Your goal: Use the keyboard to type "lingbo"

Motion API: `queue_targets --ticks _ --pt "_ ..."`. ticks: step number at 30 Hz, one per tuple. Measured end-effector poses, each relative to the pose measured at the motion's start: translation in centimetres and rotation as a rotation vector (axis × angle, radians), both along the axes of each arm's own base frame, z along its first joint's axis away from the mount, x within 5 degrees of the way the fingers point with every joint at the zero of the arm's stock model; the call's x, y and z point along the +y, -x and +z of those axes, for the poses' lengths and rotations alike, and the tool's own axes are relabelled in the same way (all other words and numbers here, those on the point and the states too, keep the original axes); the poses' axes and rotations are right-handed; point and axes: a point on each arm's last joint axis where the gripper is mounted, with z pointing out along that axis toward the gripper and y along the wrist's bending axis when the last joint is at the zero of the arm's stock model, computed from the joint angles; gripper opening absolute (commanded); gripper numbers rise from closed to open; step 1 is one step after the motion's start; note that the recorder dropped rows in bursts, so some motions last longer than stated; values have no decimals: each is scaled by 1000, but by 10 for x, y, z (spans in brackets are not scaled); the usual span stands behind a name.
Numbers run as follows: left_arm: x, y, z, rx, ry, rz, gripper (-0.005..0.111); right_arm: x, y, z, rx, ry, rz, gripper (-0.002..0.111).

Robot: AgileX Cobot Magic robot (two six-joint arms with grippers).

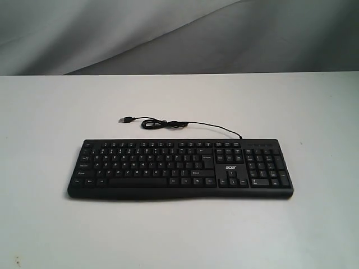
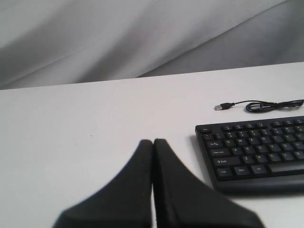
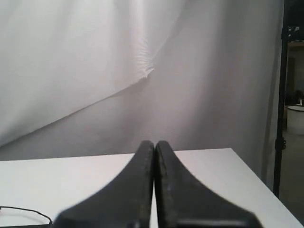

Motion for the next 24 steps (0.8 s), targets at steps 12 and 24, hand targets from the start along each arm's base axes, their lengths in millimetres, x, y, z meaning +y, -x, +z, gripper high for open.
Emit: queue_targets --ticks 12,24 --pt "0 0 0 0 0 0 1 2 2 -5 46 14 24 0" --pt "0 0 0 0 0 0 1 3 9 -24 228 40 26 0"
